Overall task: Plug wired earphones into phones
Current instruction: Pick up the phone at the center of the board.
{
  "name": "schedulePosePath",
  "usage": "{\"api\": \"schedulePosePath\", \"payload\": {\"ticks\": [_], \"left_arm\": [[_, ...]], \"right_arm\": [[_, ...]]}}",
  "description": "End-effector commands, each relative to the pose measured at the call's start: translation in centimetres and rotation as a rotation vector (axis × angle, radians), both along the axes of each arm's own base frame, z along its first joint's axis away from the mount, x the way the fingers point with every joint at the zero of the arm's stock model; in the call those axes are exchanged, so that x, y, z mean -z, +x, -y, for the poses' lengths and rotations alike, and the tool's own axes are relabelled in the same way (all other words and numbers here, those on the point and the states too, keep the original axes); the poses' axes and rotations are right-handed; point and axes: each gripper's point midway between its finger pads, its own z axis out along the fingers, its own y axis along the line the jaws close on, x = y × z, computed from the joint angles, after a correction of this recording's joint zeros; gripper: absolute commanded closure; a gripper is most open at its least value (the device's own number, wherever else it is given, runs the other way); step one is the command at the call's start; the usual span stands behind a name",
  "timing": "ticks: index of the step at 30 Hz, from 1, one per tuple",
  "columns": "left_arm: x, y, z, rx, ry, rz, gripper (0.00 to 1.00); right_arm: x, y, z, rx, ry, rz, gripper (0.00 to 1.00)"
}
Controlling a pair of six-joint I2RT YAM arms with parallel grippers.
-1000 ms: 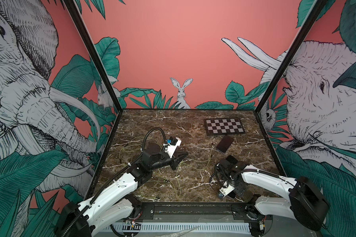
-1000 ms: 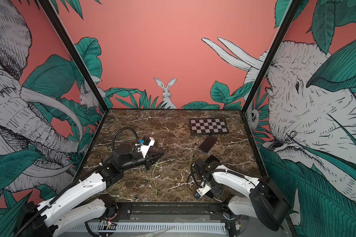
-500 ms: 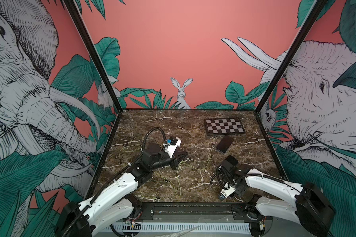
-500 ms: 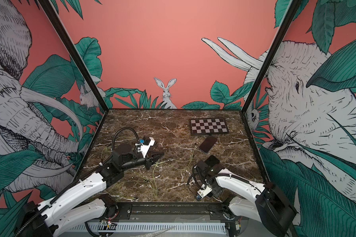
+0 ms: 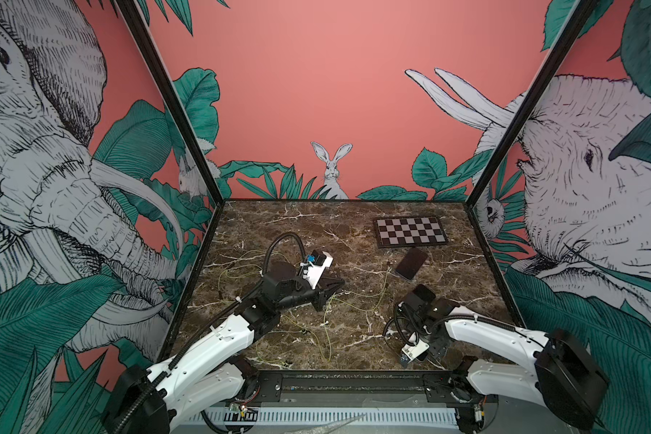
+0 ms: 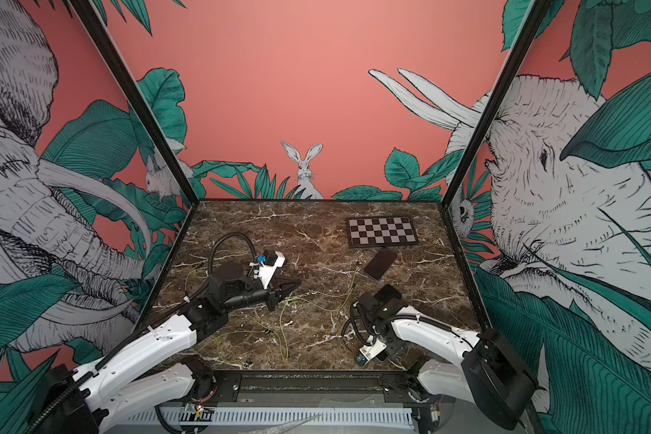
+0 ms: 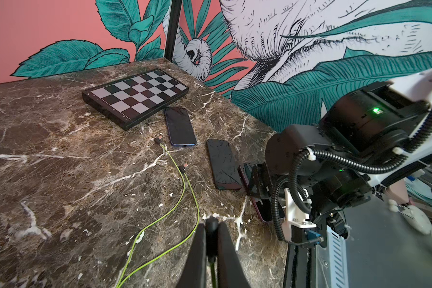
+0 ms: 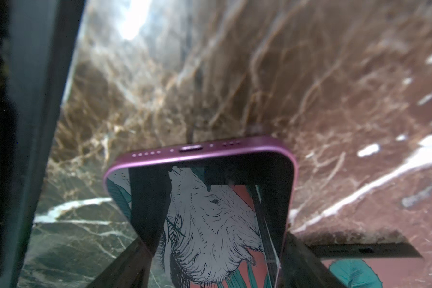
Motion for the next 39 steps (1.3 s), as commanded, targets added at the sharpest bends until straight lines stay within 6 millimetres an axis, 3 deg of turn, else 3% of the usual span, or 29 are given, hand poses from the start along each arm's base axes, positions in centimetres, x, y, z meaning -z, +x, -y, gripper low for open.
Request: {"api": "schedulePosePath", "payload": {"ticks": [1,10,12,20,23,27,30,39], "left_arm": [[-1.1,0.0,-0.1,-0.002,-0.027,0.009,1.00],[-1.3,0.8,-0.7,-0.069,-0.024,0.010,1.00],[-1.3,1.8,-1.5,-0.120,-0.027,-0.003,1.00],[-1.8,3.1,-2.2,-0.217,-0.040,-0.107,1.00],[-2.3,3.2,-1.5,-0.224,-0.128,-0.217,1.00],[-1.4,3.4,-1.1,-0.270,-0.213,-0.338,1.00],[-0.2,1.7,0.5,-0.269,-0.154,-0.312,1.00],[2.6,0.3,3.1,-0.230,-0.124,-0.349,1.00]], "right_arm": [[0.9,-1.5,-0.6,0.026,0.027,-0.092,0.26],[-1.8,2.0,-5.9,0.289,0.324,0.053,0.28],[-2.5,3.5,-7.2,0.360,0.414,0.115,0.29],[-7.1,6.9,-11.0,0.505,0.775,0.273,0.28],[-9.5,8.4,-11.8,0.574,0.887,0.331,0.29],[-11.9,9.1,-13.1,0.655,0.996,0.311,0.31],[-13.3,9.9,-13.6,0.712,1.061,0.316,0.32],[-14.6,10.7,-15.1,0.754,1.147,0.286,0.32]]}}
